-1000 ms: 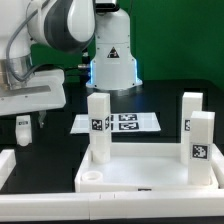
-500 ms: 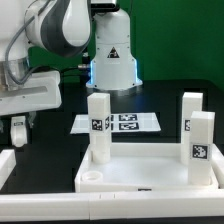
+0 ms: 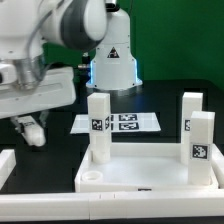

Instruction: Assemble desk

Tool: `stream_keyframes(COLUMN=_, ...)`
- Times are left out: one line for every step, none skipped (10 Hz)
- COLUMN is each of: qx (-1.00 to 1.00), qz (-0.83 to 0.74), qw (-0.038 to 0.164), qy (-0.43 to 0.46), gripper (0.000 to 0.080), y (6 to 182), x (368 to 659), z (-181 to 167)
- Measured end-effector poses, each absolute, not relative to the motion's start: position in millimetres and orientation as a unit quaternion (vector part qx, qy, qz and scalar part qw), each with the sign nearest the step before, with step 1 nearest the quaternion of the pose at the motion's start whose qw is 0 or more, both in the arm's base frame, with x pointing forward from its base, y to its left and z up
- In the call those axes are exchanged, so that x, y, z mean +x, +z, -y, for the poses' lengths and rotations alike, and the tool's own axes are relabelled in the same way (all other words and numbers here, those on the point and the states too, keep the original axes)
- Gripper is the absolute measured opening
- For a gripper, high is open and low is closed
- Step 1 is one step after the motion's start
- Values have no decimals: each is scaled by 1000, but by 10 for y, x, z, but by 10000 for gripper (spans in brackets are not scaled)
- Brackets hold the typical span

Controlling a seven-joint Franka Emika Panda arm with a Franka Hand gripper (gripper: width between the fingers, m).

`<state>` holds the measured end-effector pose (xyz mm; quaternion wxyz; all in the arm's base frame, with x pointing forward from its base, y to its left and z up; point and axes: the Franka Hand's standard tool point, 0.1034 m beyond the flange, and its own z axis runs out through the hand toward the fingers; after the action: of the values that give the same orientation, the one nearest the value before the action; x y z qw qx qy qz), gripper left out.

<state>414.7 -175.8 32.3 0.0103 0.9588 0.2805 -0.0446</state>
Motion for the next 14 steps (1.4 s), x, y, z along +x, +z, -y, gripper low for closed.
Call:
stream_keyframes(qx=948, qz=-314, qw=16, qy=-41, gripper=282, y=383, x=4236, z=1630)
stream_keyframes(qx=931, qz=-361, qw=22, qy=-43, gripper=282, y=381, x=4245, z=1634)
stream_keyframes(qx=925, qz=-376, qw=21, qy=-44, gripper=284, y=377, x=4229, z=1667)
stream_keyframes(qx=918, qz=-393, qw=21, qy=-46, gripper=284, y=377, x=4227, z=1674)
stream_keyframes(qx=902, qz=-429, qw=21, qy=-49, gripper=284, y=377, x=4223, z=1683)
stream_keyframes(qx=886, qz=-461, qw=21, qy=-53, gripper=284, y=377, x=4222, z=1684)
stream_keyframes(qx=860, qz=-508, qw=25, qy=-46, gripper=284, y=402, x=4223, z=1567)
stream_keyframes(qx=809, qz=-586, qw=19, qy=-45, gripper=284, y=430, x=4210, z=1468)
stream_keyframes(qx=779, qz=-625, qw=23, qy=-45, gripper=284, y=440, x=4210, z=1478)
stream_keyframes(qx=766, qz=-641, qw=23, qy=-50, gripper=284, y=435, x=4197, z=1508)
stream_keyframes(qx=749, qz=-660, qw=23, qy=-54, gripper=284, y=434, x=4190, z=1527)
stream_keyframes(qx=736, qz=-674, qw=24, qy=-57, gripper=284, y=434, x=4184, z=1544)
stream_keyframes(qx=689, qz=-722, qw=23, qy=-61, gripper=284, y=439, x=4162, z=1529)
stream_keyframes(qx=634, qz=-771, qw=15, qy=-63, gripper=284, y=430, x=4069, z=1439)
